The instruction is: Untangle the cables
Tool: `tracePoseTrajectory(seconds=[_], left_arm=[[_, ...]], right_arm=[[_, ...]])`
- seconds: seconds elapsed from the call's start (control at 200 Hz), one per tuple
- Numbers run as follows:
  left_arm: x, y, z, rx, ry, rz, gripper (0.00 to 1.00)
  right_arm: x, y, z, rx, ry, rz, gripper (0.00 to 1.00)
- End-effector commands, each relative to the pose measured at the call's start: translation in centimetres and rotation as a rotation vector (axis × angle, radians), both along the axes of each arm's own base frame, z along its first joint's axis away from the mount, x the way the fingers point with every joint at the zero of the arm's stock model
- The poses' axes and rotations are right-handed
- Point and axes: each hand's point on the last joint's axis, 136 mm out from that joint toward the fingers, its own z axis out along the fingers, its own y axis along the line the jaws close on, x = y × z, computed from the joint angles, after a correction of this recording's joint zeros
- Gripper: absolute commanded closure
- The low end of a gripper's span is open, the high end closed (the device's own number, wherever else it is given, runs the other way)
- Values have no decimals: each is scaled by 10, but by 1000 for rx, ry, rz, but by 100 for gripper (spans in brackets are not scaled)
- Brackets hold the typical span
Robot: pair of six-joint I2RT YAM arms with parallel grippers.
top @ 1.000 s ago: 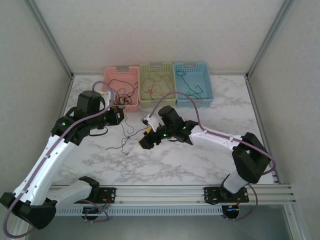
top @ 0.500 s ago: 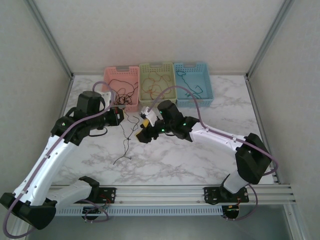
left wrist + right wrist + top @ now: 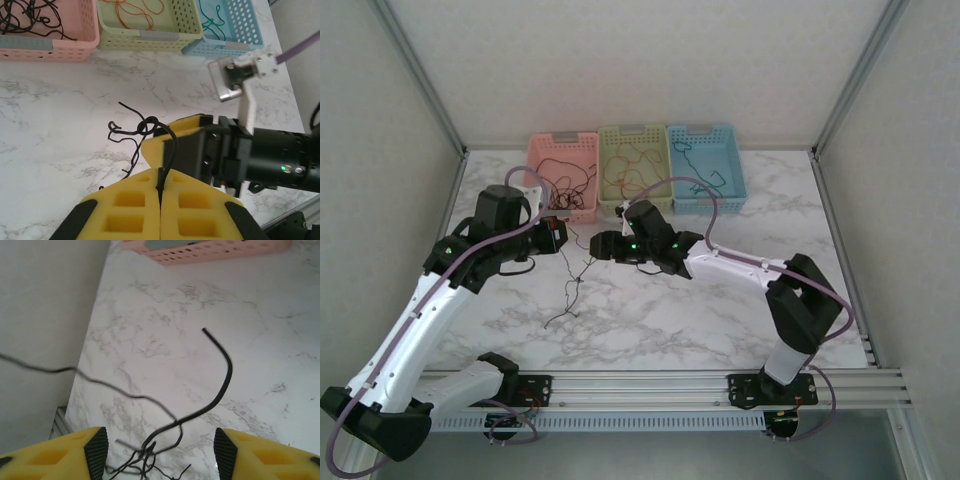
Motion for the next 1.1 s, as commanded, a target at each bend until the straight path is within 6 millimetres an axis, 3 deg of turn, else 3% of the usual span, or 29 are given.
tracePoseTrajectory(seconds=[0.0, 0.245, 0.36, 0.486, 0.681, 0.961, 1.096], left_arm=[[4, 3, 5, -8, -22, 23, 100], [2, 3, 1, -7, -16, 19, 100], [1, 3, 1, -4, -16, 12, 100], [1, 3, -2, 1, -8, 8, 100], [0, 3, -3, -1, -7, 5, 100], [-2, 4, -3, -6, -9, 7, 100], [-6, 10, -3, 15, -13, 25, 100]], right_arm=[[8, 11, 4, 33, 60, -66, 48], [12, 19, -8, 20, 95, -67, 62], [12, 22, -15, 13, 119, -65, 61], [13, 26, -17, 21, 132, -63, 53], [14, 27, -19, 17, 138, -66, 60], [16, 21, -21, -3, 120, -73, 94], [24, 11, -19, -1, 104, -100, 100]])
